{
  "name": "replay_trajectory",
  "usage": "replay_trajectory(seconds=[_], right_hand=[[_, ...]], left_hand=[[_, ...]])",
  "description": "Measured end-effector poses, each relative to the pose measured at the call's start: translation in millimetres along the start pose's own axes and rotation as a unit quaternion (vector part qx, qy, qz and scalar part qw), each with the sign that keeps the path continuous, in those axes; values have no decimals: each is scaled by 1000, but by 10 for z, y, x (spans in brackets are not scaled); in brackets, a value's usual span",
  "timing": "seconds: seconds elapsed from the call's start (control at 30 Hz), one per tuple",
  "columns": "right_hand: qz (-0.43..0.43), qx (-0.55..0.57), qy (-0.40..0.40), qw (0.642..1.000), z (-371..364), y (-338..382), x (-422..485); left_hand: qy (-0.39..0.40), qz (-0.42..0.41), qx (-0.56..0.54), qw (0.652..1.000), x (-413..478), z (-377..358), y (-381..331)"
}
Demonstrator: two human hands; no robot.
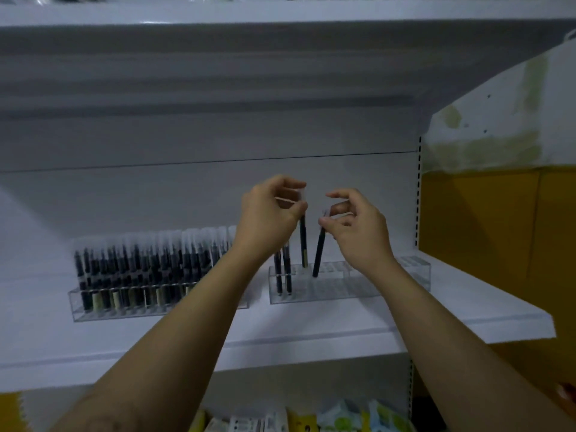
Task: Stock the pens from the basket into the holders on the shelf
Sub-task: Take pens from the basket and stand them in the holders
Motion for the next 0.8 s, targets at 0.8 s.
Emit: replay_trajectory(seconds=[0.8], right_hand=[[6,-31,31,999,-362,-591,522]], left_hand=[[0,-15,70,997,366,-381,515]])
Point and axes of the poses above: each hand's wrist, its own x-axis towards the middle knuckle, its own z-axis out of the back of the hand, y = z × x, the point moved 1 cm from there along x, towards the middle knuckle, and after that the axes turned 5 degrees about x, right-handed, at the moved point
